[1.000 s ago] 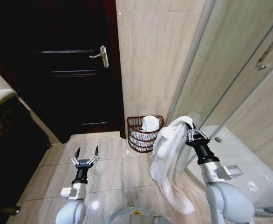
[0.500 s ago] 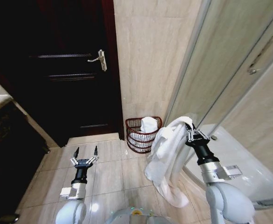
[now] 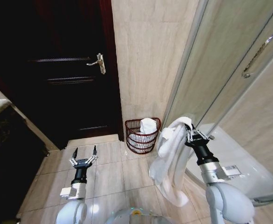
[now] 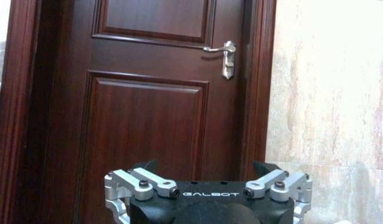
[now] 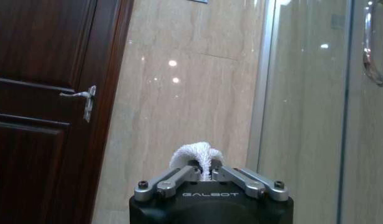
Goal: Discard the used towel into the hamper.
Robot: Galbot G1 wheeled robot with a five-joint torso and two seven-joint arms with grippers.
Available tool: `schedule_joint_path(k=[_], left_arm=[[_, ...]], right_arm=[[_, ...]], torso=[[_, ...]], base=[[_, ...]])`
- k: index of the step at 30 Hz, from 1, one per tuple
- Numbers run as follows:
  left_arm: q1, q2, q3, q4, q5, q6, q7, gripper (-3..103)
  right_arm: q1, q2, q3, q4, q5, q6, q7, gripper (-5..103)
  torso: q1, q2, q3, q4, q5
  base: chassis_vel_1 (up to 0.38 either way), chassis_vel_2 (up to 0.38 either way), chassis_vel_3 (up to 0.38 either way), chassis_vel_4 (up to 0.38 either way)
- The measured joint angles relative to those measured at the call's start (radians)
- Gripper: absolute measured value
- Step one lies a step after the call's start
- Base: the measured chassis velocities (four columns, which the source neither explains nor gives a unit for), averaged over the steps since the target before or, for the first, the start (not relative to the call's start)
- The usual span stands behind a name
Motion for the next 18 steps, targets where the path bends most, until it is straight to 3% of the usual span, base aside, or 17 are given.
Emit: schedule_joint_path(k=[18], left_arm=[[-0.011, -0.006, -0.010, 0.010, 0.042, -0.020, -0.006, 100]], right_arm=[[0.001, -0.005, 0.004, 0.000, 0.016, 0.002, 0.006, 4]], torso=[[0.016, 0.039, 0.023, 0.0000, -0.0001]], base=[[0.097, 0.096, -0.090, -0.092]])
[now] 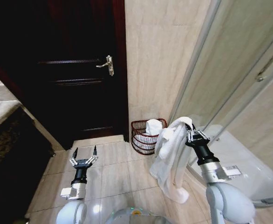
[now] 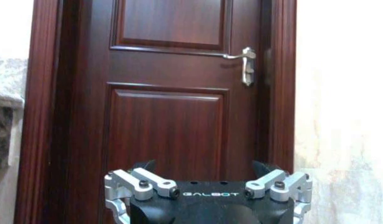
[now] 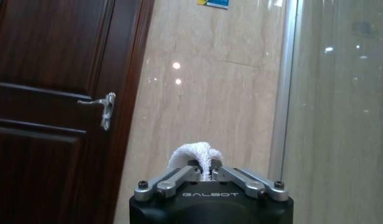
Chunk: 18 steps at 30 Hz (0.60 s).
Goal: Discard the used towel into the hamper.
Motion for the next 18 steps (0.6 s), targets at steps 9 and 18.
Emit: schedule_joint_path(k=[9, 18], left_arm=[[-0.001, 0.000, 0.002, -0.001, -0.002, 0.002, 0.001, 100], [-0.003, 0.000, 0.000, 0.000, -0.003, 0.001, 0.012, 100]], right_arm=[[0.008, -0.006, 0.012, -0.001, 0.059, 0.009, -0.002, 4], [0.013, -0.003, 0.008, -0.006, 0.054, 0.015, -0.006, 4]], torso=[[0.010, 0.023, 0.012, 0.0001, 0.0001], [0.025, 0.058, 0.033, 0.0000, 0.0001]], base=[[0.020, 0.033, -0.036, -0.035], [0.000, 0.000, 0.000, 0.000]])
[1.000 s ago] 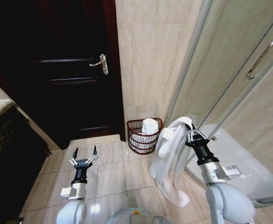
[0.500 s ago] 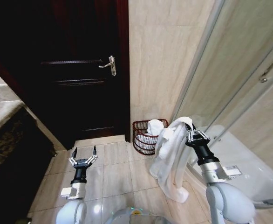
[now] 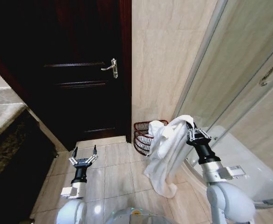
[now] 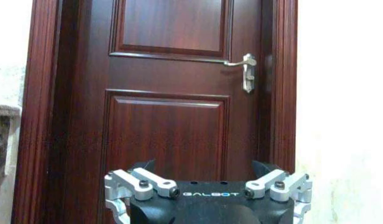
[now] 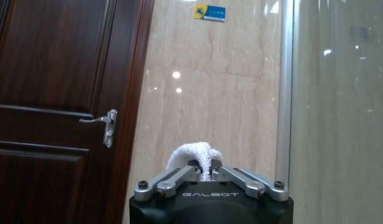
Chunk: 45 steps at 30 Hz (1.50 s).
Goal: Discard the used towel into the hamper.
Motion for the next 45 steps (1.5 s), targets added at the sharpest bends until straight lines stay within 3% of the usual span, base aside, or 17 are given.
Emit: schedule_joint_path(k=[9, 31, 45], left_arm=[[-0.006, -0.001, -0.008, 0.022, -0.007, -0.055, 0.008, 100], [0.004, 0.002, 0.003, 0.028, -0.010, -0.077, 0.008, 100], [0.006, -0.001, 0.016, 0.012, -0.006, -0.078, 0.013, 100]], right_arm=[[-0.004, 0.002, 0.003, 0.000, -0.007, 0.008, -0.002, 4], [-0.008, 0.008, 0.000, 0.001, -0.014, 0.013, -0.003, 4], [-0.024, 0.015, -0.018, 0.015, 0.020, -0.021, 0.041, 4]], torso=[[0.016, 0.036, 0.020, 0.0000, 0.0000], [0.057, 0.134, 0.077, 0.0000, 0.0000], [0.059, 0.138, 0.079, -0.0001, -0.0001]], base=[[0.000, 0.000, 0.000, 0.000], [0.000, 0.000, 0.000, 0.000], [0.000, 0.000, 0.000, 0.000]])
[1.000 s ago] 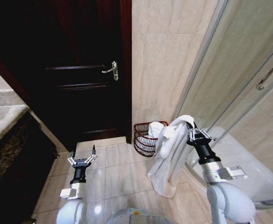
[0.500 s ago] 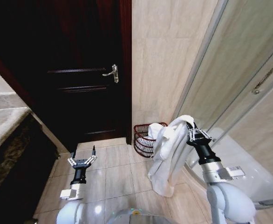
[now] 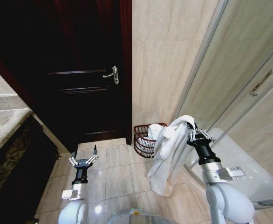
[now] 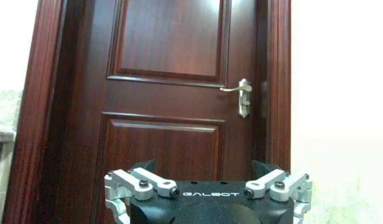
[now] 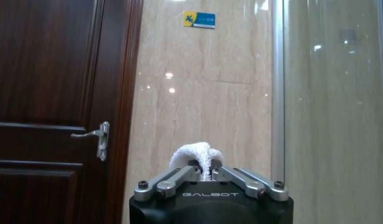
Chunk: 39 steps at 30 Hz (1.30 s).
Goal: Discard the used towel into the hamper.
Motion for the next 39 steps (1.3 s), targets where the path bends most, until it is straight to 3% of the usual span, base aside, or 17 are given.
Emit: schedule_joint_path(k=[13, 39], left_arm=[[-0.004, 0.000, -0.004, 0.003, -0.008, -0.009, 0.007, 100], [-0.002, 0.001, -0.001, -0.001, -0.003, -0.015, 0.003, 100]], right_arm=[[0.006, -0.001, 0.006, -0.006, 0.001, 0.022, -0.001, 4], [0.021, -0.009, 0.012, -0.009, -0.003, 0.014, -0.009, 4]], torso=[[0.021, 0.050, 0.028, 0.0001, 0.0001], [0.021, 0.047, 0.026, 0.0001, 0.0001]], base=[[0.000, 0.000, 0.000, 0.000], [-0.015, 0.010, 0.014, -0.015]])
